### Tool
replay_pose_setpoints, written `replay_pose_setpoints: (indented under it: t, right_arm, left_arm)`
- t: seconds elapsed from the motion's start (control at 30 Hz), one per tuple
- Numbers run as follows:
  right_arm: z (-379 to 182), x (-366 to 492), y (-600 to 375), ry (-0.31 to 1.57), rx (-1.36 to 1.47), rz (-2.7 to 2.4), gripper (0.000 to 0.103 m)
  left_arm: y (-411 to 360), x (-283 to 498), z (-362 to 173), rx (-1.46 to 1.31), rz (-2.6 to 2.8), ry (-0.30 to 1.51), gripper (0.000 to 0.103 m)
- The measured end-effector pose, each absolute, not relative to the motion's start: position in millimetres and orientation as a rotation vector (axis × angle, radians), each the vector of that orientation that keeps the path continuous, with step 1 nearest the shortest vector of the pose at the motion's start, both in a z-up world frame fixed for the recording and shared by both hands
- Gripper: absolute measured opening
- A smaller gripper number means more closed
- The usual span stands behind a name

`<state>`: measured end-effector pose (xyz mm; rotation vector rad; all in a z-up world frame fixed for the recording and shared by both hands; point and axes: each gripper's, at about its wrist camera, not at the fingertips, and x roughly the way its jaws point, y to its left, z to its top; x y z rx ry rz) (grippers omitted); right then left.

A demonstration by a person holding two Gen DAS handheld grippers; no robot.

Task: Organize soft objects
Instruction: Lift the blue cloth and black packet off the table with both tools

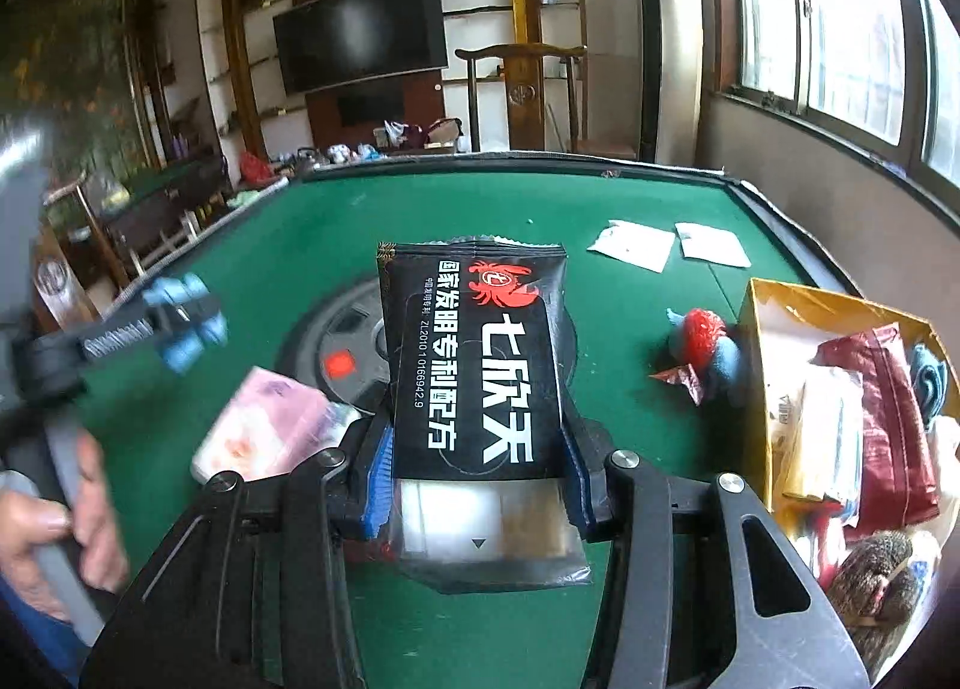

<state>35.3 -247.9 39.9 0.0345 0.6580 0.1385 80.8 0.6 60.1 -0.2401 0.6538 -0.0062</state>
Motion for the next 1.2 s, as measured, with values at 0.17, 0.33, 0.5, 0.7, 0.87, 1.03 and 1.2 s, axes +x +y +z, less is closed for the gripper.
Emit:
replay_pose_setpoints:
  t: [0.17, 0.33, 0.5, 0.7, 0.87, 1.03, 1.2]
  right_arm:
    - [34.7, 36.2, -253.3, 0.685, 0.071, 0.172, 0.044]
    - [33.5, 30.1, -251.3, 0.687, 0.064, 0.182, 0.044]
    - [34.0, 30.2, -252.3, 0.680, 0.056, 0.179, 0.044]
    - [32.1, 32.2, -251.2, 0.683, 0.047, 0.182, 0.044]
    - [28.4, 32.3, -249.9, 0.692, 0.043, 0.181, 0.044]
    - [28.6, 31.4, -248.7, 0.692, 0.040, 0.181, 0.044]
    - [30.8, 30.5, -248.6, 0.694, 0.046, 0.181, 0.044]
  left_arm:
    - [-25.2, 67.4, 68.2, -0.113, 0.031, 0.576, 0.039]
    - [-37.9, 60.1, 70.2, -0.030, 0.041, 0.547, 0.039]
    - [-43.5, 55.2, 71.0, -0.002, 0.040, 0.538, 0.039]
    - [-48.1, 52.4, 72.2, 0.023, 0.056, 0.518, 0.039]
    - [-52.3, 52.4, 70.8, 0.030, 0.056, 0.519, 0.039]
    - [-54.7, 51.3, 70.7, 0.038, 0.061, 0.511, 0.039]
    - [-57.9, 49.7, 70.4, 0.051, 0.061, 0.506, 0.039]
